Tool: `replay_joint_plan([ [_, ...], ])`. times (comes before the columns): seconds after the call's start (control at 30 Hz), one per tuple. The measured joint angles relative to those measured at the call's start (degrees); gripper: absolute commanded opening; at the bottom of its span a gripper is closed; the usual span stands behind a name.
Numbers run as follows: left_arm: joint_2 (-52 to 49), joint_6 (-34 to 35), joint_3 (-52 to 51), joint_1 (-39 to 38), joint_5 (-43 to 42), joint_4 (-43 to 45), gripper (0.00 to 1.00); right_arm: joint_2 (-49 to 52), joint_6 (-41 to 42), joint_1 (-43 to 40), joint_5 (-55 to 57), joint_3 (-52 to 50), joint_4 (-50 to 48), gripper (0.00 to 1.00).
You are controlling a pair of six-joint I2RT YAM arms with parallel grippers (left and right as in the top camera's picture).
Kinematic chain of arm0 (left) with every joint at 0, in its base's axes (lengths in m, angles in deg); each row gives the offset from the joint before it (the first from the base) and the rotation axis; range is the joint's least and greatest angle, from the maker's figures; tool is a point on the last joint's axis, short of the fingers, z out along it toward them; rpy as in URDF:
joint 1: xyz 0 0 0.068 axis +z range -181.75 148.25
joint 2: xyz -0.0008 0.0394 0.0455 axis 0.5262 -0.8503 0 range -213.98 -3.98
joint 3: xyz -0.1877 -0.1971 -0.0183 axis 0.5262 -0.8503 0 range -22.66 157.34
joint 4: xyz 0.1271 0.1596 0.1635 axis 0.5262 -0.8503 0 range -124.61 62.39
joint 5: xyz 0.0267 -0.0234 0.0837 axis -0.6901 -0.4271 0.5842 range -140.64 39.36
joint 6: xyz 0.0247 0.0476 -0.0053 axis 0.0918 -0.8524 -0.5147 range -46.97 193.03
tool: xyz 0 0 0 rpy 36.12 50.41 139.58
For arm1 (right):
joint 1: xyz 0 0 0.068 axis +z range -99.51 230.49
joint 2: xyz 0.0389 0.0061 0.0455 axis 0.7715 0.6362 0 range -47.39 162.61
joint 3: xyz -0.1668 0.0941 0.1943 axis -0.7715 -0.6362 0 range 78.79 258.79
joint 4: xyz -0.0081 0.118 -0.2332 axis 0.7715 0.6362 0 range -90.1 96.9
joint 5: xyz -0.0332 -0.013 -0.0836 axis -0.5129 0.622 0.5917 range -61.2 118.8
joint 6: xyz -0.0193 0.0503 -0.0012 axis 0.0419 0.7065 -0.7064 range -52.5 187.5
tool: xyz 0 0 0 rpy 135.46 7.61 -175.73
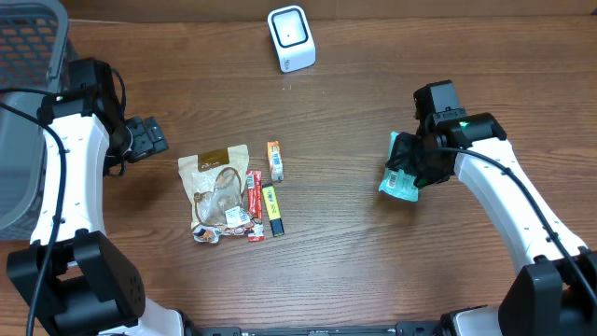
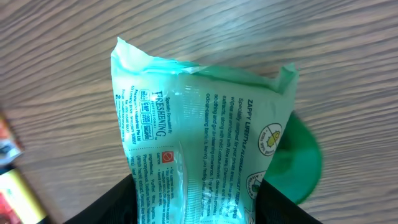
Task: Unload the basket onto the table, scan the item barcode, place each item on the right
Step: 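Carry the wipes pack left toward the item cluster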
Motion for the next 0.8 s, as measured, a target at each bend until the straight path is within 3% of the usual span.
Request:
replay_joint_plan([
  [0.3,0.0,0.0,0.0,0.0,0.0,0.0,1.0,0.0,0.31,8.15,-3.02,0.02,-1.77,0.55],
  [0.8,0.0,0.0,0.0,0.0,0.0,0.0,1.0,0.0,9.42,18.14,0.83,0.04,-5.03,0.56],
])
